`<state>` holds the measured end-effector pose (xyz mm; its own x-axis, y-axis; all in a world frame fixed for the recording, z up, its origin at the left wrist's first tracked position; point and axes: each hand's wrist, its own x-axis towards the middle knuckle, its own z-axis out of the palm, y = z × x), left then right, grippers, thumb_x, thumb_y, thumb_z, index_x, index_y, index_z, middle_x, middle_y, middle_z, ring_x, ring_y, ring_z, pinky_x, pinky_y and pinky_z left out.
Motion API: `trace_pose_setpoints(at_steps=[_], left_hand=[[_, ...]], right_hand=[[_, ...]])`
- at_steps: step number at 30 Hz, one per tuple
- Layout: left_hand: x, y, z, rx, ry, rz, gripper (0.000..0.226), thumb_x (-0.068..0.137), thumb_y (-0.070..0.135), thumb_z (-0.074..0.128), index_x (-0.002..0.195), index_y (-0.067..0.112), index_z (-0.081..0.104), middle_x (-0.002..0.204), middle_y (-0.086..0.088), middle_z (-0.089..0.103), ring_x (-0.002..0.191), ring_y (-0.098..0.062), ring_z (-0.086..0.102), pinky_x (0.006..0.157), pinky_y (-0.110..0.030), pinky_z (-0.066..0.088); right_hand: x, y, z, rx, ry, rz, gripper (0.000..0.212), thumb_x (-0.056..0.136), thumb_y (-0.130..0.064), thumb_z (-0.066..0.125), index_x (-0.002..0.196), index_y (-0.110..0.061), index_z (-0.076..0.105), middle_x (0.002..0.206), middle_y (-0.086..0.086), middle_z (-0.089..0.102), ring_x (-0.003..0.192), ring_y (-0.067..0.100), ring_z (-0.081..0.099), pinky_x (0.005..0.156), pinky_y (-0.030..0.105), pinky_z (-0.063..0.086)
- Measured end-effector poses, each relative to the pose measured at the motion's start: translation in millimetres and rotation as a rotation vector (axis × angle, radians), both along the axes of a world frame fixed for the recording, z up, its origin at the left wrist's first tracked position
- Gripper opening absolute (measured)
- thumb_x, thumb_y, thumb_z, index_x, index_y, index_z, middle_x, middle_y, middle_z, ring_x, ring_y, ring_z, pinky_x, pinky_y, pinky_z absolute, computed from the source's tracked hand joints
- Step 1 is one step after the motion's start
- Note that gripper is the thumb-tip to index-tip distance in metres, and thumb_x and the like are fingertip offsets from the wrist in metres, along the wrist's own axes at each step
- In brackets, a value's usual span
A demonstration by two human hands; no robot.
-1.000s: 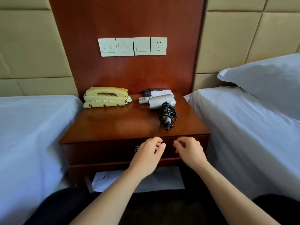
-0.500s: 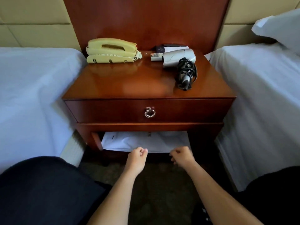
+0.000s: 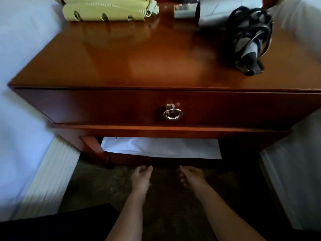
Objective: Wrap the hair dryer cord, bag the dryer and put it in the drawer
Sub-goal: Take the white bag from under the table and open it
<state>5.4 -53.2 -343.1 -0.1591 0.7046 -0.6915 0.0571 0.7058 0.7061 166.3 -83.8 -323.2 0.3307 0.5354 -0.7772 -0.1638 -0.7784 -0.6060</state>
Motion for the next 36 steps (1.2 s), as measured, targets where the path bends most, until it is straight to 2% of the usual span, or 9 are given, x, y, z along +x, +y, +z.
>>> trace_pose_setpoints(at_steps=[4,9,17,21,26,28,30,32,36], left_hand=[[13,24,-10,-0.004,-0.081,0.118,0.048,0.091,0.021,0.061,0.134,0.007,0.046,0.109,-0.007,0.057,0.097,-0.02,0.059,0.08,-0.036,0.051],[27,50,-24,-0.126,-0.24,0.378,0.045,0.088,0.019,0.065,0.127,0.002,0.052,0.111,-0.013,0.063,0.094,-0.02,0.063,0.073,-0.032,0.052],[35,76,-33,-0.162,-0.206,0.484,0.036,0.083,0.016,0.071,0.113,0.001,0.059,0.101,-0.012,0.065,0.088,-0.02,0.064,0.059,-0.029,0.052],[38,86,-29,-0.162,-0.21,0.49,0.026,0.086,0.015,0.067,0.107,0.0,0.063,0.073,-0.005,0.058,0.067,-0.014,0.057,0.055,-0.026,0.048],[36,81,-26,-0.134,-0.198,0.509,0.009,0.089,0.014,0.063,0.092,0.006,0.061,0.072,-0.004,0.057,0.064,-0.011,0.055,0.058,-0.025,0.049],[34,72,-26,-0.131,-0.17,0.518,0.014,0.089,0.015,0.062,0.078,0.01,0.057,0.074,-0.003,0.058,0.067,-0.011,0.056,0.062,-0.028,0.05],[32,60,-21,-0.128,-0.16,0.528,0.02,0.09,0.015,0.062,0.072,0.015,0.054,0.075,-0.004,0.057,0.072,-0.014,0.057,0.067,-0.029,0.05],[31,48,-17,-0.127,-0.194,0.527,0.018,0.089,0.015,0.063,0.073,0.014,0.056,0.078,-0.005,0.056,0.084,-0.018,0.057,0.075,-0.03,0.051],[23,29,2,-0.114,-0.259,0.462,0.02,0.089,0.014,0.062,0.071,0.013,0.053,0.08,-0.003,0.053,0.086,-0.016,0.054,0.088,-0.032,0.047]], right_hand=[[-5,23,-15,-0.036,0.13,-0.108,0.01,0.09,-0.027,0.06,0.093,-0.017,0.061,0.089,0.005,0.062,0.074,0.014,0.056,0.064,0.024,0.049],[-12,48,-28,-0.079,0.261,-0.271,0.017,0.088,-0.028,0.063,0.092,-0.012,0.064,0.086,0.005,0.064,0.07,0.014,0.054,0.064,0.025,0.049],[-15,69,-47,-0.139,0.313,-0.369,0.024,0.083,-0.032,0.068,0.088,-0.009,0.064,0.073,0.0,0.055,0.051,0.01,0.036,0.043,0.021,0.029],[-15,78,-50,-0.156,0.326,-0.395,0.02,0.084,-0.029,0.068,0.082,-0.011,0.061,0.072,0.0,0.052,0.051,0.01,0.033,0.04,0.022,0.028],[-19,79,-49,-0.118,0.328,-0.409,0.014,0.087,-0.024,0.065,0.086,-0.01,0.061,0.071,0.001,0.05,0.05,0.01,0.034,0.036,0.02,0.028],[-21,70,-49,-0.07,0.323,-0.408,0.013,0.086,-0.023,0.066,0.083,-0.011,0.061,0.074,0.001,0.053,0.055,0.011,0.04,0.044,0.022,0.035],[-24,56,-43,-0.02,0.332,-0.427,0.012,0.086,-0.024,0.066,0.085,-0.014,0.06,0.081,0.0,0.057,0.066,0.011,0.05,0.062,0.025,0.045],[-21,41,-38,0.022,0.341,-0.474,0.017,0.085,-0.026,0.067,0.095,-0.018,0.056,0.092,-0.001,0.059,0.08,0.013,0.056,0.081,0.03,0.045],[-8,21,-16,0.064,0.287,-0.501,0.013,0.086,-0.023,0.066,0.091,-0.017,0.055,0.096,0.003,0.06,0.088,0.017,0.058,0.094,0.035,0.047]])
